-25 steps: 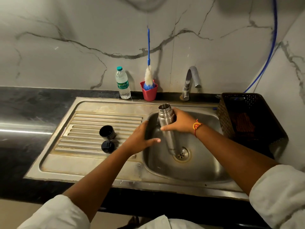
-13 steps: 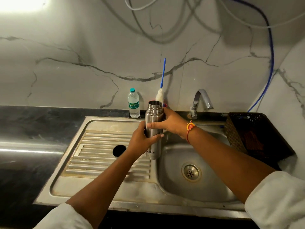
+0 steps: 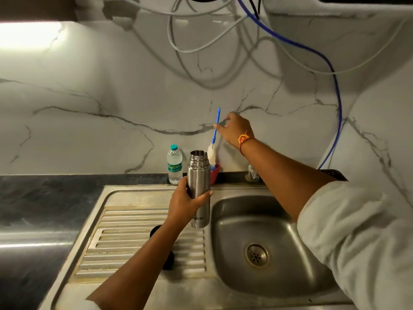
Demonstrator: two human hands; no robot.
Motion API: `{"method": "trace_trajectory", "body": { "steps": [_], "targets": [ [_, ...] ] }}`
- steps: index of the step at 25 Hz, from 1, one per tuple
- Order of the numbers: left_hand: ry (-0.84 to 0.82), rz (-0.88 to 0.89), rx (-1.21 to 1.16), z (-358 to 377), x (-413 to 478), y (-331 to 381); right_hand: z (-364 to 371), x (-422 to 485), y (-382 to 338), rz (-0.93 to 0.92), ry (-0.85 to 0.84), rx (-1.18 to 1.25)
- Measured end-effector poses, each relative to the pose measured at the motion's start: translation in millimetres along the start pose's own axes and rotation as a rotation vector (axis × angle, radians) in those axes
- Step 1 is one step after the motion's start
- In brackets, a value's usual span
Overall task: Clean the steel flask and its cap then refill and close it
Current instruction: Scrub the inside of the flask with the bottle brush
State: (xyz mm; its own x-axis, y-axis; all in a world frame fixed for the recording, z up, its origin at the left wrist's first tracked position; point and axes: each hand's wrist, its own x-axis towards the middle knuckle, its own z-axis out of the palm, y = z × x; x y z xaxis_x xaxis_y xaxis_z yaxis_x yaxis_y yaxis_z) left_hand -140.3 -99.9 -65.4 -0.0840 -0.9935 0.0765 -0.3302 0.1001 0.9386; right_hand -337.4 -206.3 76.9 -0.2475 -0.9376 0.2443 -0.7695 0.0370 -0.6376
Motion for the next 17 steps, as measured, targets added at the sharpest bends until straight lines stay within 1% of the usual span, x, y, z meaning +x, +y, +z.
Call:
{"method": "trace_trajectory", "body": {
  "steps": [2, 5, 9, 11, 15, 17],
  "targets": [
    [-0.007, 0.007, 0.007, -0.7, 5.2, 0.7, -1.4, 16.8, -9.2, -0.002, 0.027, 0.015],
    [-0.008, 0.016, 0.009, -1.2, 11.8, -0.6, 4.0, 35.8, -20.2, -0.081, 0.037, -0.021],
    [-0.010, -0.007, 0.015, -5.2, 17.0, -8.8, 15.4, 49.9, -24.5, -0.121, 0.040, -0.222],
    [-0.007, -0.018, 0.021, -9.4, 18.4, -12.4, 14.9, 54.1, -25.3, -0.129, 0.072, -0.293],
    [0.005, -0.022, 0.014, -16.5, 20.4, -15.4, 4.8, 60.2, -32.7, -0.168, 0.190, -0.273],
    [0.003, -0.025, 0.014, -18.2, 21.4, -16.3, 3.6, 61.0, -37.0, -0.196, 0.206, -0.260]
  ]
}}
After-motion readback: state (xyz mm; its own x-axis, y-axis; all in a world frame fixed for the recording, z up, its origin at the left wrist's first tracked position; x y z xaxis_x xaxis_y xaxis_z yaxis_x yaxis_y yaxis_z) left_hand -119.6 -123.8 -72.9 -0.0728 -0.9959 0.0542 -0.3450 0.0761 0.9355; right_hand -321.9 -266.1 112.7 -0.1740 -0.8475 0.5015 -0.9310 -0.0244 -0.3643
